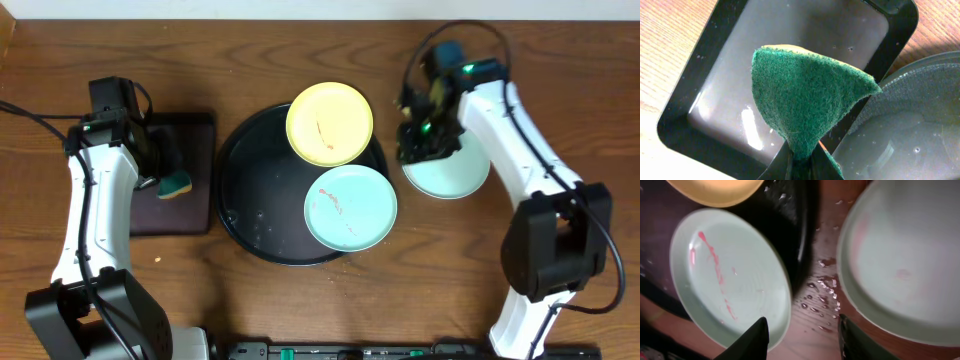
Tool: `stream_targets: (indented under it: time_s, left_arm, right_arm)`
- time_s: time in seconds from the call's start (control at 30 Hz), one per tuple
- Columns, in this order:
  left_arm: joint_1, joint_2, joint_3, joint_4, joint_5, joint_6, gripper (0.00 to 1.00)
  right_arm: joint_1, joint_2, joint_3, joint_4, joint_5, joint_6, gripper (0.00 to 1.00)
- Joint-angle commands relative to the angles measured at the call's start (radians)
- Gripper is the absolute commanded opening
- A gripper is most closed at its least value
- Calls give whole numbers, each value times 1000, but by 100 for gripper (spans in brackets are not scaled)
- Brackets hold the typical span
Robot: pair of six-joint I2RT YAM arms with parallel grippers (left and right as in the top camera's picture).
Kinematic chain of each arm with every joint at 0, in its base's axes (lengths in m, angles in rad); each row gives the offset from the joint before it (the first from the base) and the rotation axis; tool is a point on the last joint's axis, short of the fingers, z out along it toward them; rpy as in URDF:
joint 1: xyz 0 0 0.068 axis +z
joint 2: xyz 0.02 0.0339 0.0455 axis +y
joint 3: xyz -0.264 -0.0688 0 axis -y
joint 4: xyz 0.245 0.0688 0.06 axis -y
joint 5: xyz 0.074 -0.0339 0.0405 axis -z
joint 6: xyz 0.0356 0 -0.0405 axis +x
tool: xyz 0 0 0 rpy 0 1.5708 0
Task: Clean dirty plates on tray and stack at the side
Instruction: 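Move right gripper back and grip the rim of the other green plate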
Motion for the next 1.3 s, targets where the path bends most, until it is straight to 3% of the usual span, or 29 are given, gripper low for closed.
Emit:
stream_targets:
  time_s: [0.0, 0.3, 0.5, 0.73, 1.0, 1.27]
  left_arm:
    - [4, 4, -2, -2, -12, 2, 7]
    - [3, 4, -2, 1, -12, 2, 8]
    - [3, 4, -2, 1, -12, 2, 7]
    - [3, 4, -2, 1, -12, 2, 7]
    - [3, -3, 25, -7, -11, 3, 7]
    - [3, -95, 66, -20, -6, 6, 7]
  right_arm:
    - [22, -2, -67, 19, -7, -10, 43]
    - [93, -2, -227, 173, -2, 3, 40]
    - [121, -2, -261, 231, 50, 58, 28]
    - [128, -2, -261, 238, 67, 82, 1]
    - [219, -2, -213, 245, 16, 104, 1]
    - [343, -2, -132, 368, 14, 304, 1]
